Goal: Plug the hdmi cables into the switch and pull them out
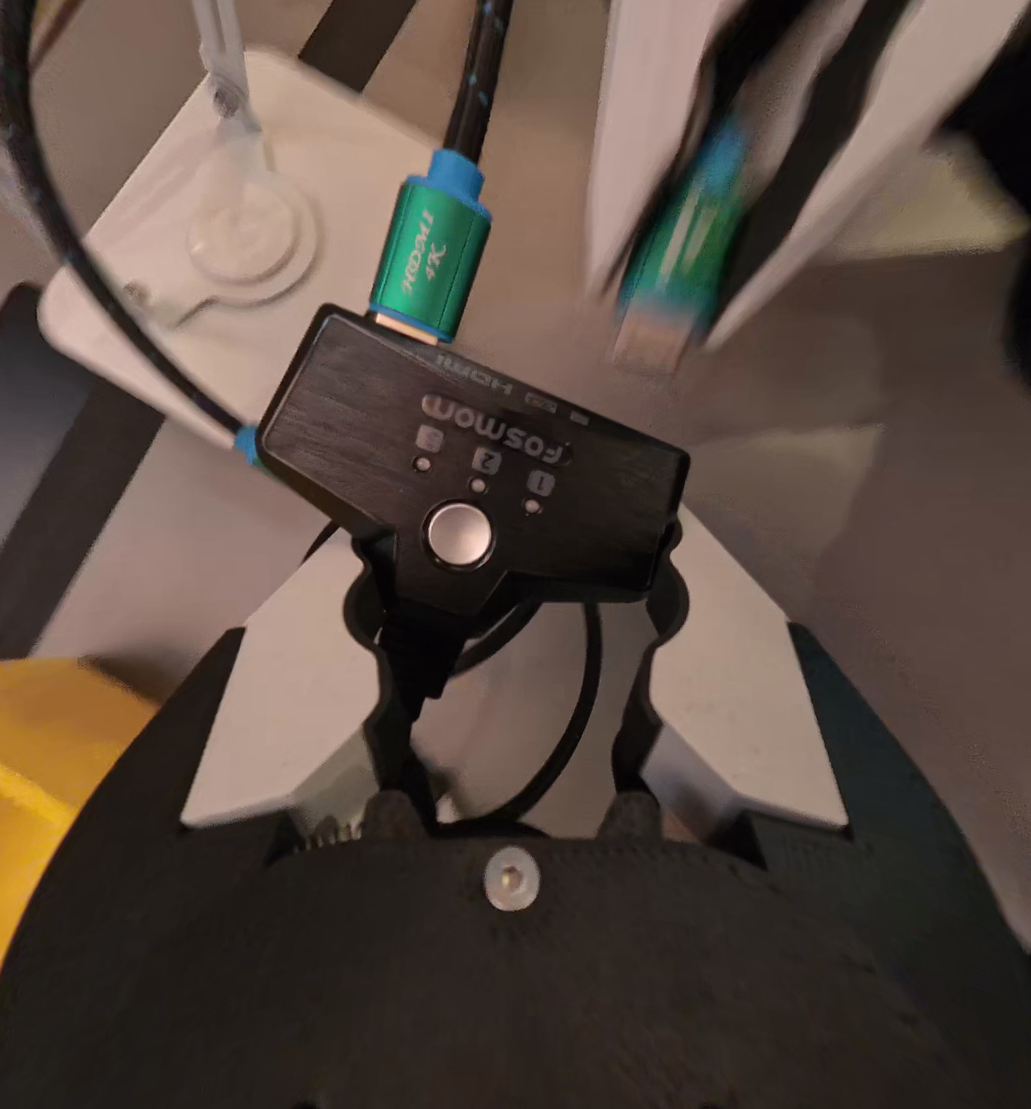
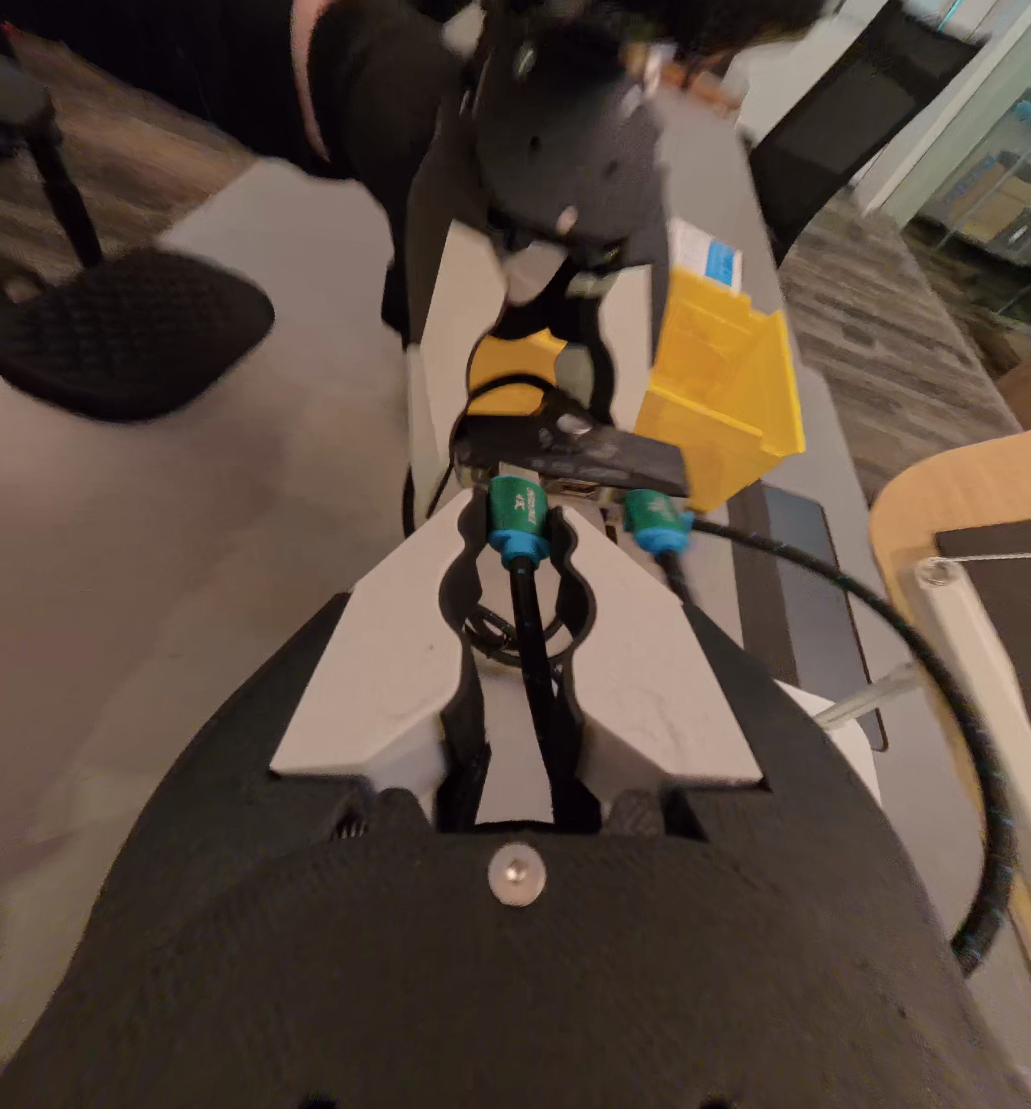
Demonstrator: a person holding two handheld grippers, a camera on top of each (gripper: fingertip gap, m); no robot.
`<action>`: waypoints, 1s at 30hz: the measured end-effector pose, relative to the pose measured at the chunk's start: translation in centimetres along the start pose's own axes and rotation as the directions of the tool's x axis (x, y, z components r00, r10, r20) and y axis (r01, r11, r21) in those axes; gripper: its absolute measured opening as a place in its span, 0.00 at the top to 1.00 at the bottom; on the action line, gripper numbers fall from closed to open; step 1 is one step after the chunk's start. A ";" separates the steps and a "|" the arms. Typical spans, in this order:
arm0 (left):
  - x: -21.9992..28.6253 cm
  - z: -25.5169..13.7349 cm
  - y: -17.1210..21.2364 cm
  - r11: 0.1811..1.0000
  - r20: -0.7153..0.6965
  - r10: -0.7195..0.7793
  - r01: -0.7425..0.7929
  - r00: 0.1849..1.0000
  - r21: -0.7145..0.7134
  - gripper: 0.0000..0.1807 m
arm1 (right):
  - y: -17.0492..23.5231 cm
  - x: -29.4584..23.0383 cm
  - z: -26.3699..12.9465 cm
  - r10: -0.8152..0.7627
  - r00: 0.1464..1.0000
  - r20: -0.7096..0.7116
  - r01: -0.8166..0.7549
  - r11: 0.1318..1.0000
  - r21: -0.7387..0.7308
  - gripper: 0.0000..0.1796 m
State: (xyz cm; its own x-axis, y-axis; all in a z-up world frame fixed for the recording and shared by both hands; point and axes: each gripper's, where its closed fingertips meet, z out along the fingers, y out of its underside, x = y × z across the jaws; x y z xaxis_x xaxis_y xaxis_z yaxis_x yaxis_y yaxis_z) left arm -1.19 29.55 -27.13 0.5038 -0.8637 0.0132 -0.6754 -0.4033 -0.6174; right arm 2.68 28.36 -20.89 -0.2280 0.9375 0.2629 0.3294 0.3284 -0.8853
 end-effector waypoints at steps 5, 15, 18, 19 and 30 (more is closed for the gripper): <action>1.3 -0.3 0.6 1.000 -0.014 0.001 -0.001 1.000 0.013 0.50 | -0.7 0.8 -4.4 0.037 0.999 -0.017 -0.036 0.997 0.062 0.89; 1.7 1.8 -1.4 0.998 -0.019 0.011 -0.010 1.000 0.059 0.50 | -0.6 0.1 -5.1 0.025 1.000 -0.006 -0.026 0.999 -0.022 0.90; 1.4 3.2 -2.6 0.997 0.006 0.051 -0.051 0.999 0.066 0.50 | -0.8 0.6 -6.3 0.029 0.999 -0.045 -0.030 0.999 -0.016 0.90; 1.2 3.7 -3.2 0.995 0.015 0.065 -0.066 0.998 0.076 0.50 | -1.0 0.7 -6.6 0.027 0.998 -0.053 -0.028 0.999 -0.014 0.90; 0.9 5.4 -5.5 0.969 -0.009 0.168 -0.164 0.986 0.187 0.50 | -0.6 2.6 -8.8 0.074 0.986 -0.152 -0.076 0.997 -0.006 0.89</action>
State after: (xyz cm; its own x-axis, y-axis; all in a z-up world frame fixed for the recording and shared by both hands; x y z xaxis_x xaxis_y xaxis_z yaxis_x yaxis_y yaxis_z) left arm 5.86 32.66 -27.96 0.3782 -0.9219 -0.0838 -0.6358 -0.1929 -0.7474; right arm 9.94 31.58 -16.33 -0.0612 0.9658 0.2519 0.3508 0.2571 -0.9005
